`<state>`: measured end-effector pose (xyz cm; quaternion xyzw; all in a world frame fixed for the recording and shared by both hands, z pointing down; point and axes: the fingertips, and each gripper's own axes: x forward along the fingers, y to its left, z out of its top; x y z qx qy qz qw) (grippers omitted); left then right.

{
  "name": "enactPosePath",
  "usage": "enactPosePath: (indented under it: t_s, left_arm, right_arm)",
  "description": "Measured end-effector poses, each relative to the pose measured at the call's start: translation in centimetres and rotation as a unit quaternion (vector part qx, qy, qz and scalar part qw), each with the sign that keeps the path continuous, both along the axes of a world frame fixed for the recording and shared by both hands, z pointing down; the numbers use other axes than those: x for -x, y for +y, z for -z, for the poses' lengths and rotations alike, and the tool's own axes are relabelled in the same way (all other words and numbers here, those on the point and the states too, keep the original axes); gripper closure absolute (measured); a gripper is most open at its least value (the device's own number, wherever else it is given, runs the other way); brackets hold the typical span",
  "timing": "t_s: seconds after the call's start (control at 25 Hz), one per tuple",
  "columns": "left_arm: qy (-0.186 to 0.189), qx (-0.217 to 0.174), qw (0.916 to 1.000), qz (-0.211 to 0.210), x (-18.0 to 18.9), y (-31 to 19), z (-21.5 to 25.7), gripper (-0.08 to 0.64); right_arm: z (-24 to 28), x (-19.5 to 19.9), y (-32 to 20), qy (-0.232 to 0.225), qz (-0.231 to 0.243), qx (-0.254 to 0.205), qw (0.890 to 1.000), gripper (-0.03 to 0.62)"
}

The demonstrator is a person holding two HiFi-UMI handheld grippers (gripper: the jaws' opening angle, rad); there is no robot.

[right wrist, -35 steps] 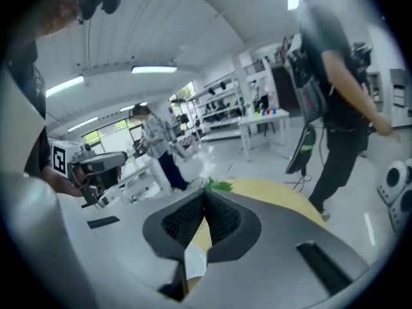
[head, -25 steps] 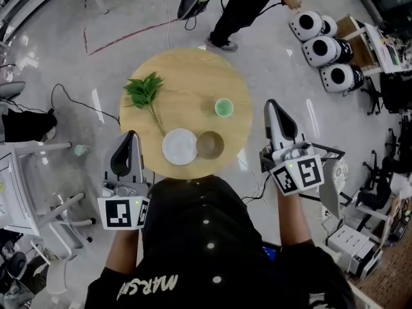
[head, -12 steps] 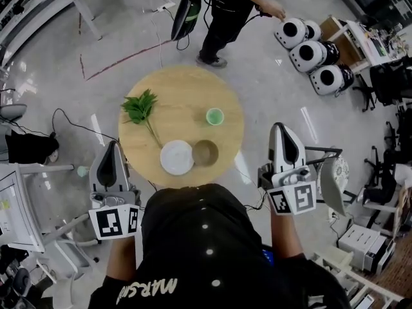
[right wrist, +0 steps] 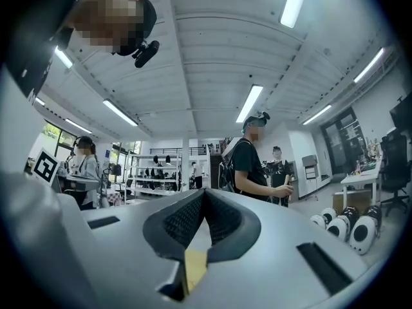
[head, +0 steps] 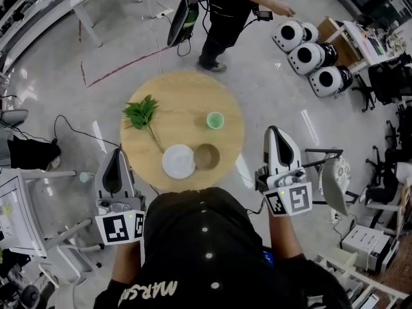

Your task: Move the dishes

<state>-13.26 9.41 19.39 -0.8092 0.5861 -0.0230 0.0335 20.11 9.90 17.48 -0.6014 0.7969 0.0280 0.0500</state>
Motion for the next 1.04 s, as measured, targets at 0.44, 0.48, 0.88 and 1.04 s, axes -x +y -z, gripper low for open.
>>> enactPosePath:
  t_s: [0.44,0.48,0.88,1.04]
  left_arm:
    - [0.001,-0.001,1.0,0.0,0.0,-0.1,0.4,0.543]
    - [0.002,-0.002,1.0,0.0,0.0,-0.1,0.4,0.543]
    - [0.001,-0.001,1.0,-0.003,-0.2,0.1,0.2,0.543]
    - [0.001,-0.002,1.0,-0.002,-0.2,0.0,0.2,0.543]
  right_arm:
    - [0.7,1.5,-1.3,0.012,0.018,0.003,1.0,0.594]
    - [0.7,1.5,-1.3,0.013,0.018,0.003,1.0,0.594]
    - [0.3,1.8,-1.6,0.017,0.019,0.008,1.0,0.594]
    - [0.1,1.7,-1.9,0.021,0.018,0.011,1.0,0.594]
